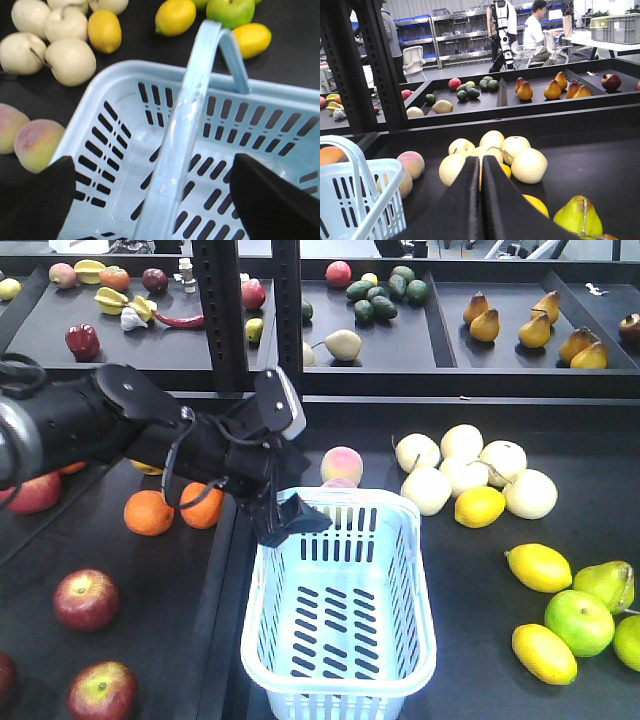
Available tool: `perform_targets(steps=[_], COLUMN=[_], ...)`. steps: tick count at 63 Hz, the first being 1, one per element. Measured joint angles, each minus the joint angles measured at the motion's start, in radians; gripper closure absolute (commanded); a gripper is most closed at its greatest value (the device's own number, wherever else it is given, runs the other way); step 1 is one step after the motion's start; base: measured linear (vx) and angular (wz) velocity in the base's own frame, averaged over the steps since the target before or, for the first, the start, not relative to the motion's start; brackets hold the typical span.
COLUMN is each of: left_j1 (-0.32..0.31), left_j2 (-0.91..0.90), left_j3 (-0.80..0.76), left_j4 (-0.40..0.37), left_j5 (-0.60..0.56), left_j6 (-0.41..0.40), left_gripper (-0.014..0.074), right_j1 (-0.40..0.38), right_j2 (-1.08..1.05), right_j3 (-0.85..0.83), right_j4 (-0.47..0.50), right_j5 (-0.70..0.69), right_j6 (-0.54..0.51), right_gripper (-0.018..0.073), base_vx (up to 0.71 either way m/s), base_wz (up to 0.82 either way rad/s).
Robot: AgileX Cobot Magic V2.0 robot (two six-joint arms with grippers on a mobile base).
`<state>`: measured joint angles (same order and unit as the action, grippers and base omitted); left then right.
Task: Pick three apples into basket with both arms
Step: 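Close the left gripper on the basket handle and lift it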
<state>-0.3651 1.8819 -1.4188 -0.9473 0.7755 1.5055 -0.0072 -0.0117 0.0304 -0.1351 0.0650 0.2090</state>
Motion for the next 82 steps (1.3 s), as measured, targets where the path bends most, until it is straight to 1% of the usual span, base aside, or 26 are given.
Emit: perform_targets(steps=[8,15,22,25,31,32,35,36,40,43,49,56,62,72,78,82], left_j1=[0.0,0.0,0.0,0.0,0.0,0.0,0.0,0.0,0.0,0.0,0.0,0.0,0.0,0.0,0.0,0.0], left_j2=[0.037,0.05,0.049,0.048,0.039,0.037,0.028,0.026,0.013,0.003,-0.036,-0.09,-0.152,-0.248,-0.307,-0.349], left_j3=[0.0,0.0,0.0,0.0,0.0,0.0,0.0,0.0,0.0,0.0,0.0,0.0,0.0,0.0,0.0,0.001], left_j4=[0.005,0.007,0.009,0.008,0.001,-0.002,-0.004,-0.004,-0.007,-0.027,-0.052,-0.093,-0.118,-0.117,-0.087,-0.047], left_j5=[-0.004,-0.003,-0.003,-0.003,-0.002,-0.002,0.0,0.001,0.009,0.007,0.022,0.062,0.108,0.21,0.287,0.344], left_j6=[0.0,0.0,0.0,-0.002,-0.024,-0.032,-0.038,-0.038,-0.038,-0.052,-0.05,-0.082,-0.142,-0.252,-0.33,-0.384], left_gripper=[0.0021,0.0084,0.0213,0.0306,0.0463,0.0516,0.0592,0.0605,0.0605,0.0605,0.0604,0.0604,0.0604,0.0604,0.0604,0.0604], right_j1=[0.0,0.0,0.0,0.0,0.0,0.0,0.0,0.0,0.0,0.0,0.0,0.0,0.0,0.0,0.0,0.0], right_j2=[0.0,0.0,0.0,0.0,0.0,0.0,0.0,0.0,0.0,0.0,0.0,0.0,0.0,0.0,0.0,0.0], right_j3=[0.0,0.0,0.0,0.0,0.0,0.0,0.0,0.0,0.0,0.0,0.0,0.0,0.0,0.0,0.0,0.0], right_j4=[0.0,0.0,0.0,0.0,0.0,0.0,0.0,0.0,0.0,0.0,0.0,0.0,0.0,0.0,0.0,0.0], right_j5=[0.0,0.0,0.0,0.0,0.0,0.0,0.0,0.0,0.0,0.0,0.0,0.0,0.0,0.0,0.0,0.0], right_j6=[0.0,0.0,0.0,0.0,0.0,0.0,0.0,0.0,0.0,0.0,0.0,0.0,0.0,0.0,0.0,0.0], right_gripper=[0.0564,0.0564,0.0564,0.0564,0.0564,0.0564,0.0564,0.0564,0.0564,0.0564,0.0564,0.0564,0.0564,0.0564,0.0564,0.0564], base_vx=[0.0,0.0,0.0,0.0,0.0,0.0,0.0,0.0,0.0,0.0,0.0,0.0,0.0,0.0,0.0,0.0], base_wz=[0.0,0.0,0.0,0.0,0.0,0.0,0.0,0.0,0.0,0.0,0.0,0.0,0.0,0.0,0.0,0.0])
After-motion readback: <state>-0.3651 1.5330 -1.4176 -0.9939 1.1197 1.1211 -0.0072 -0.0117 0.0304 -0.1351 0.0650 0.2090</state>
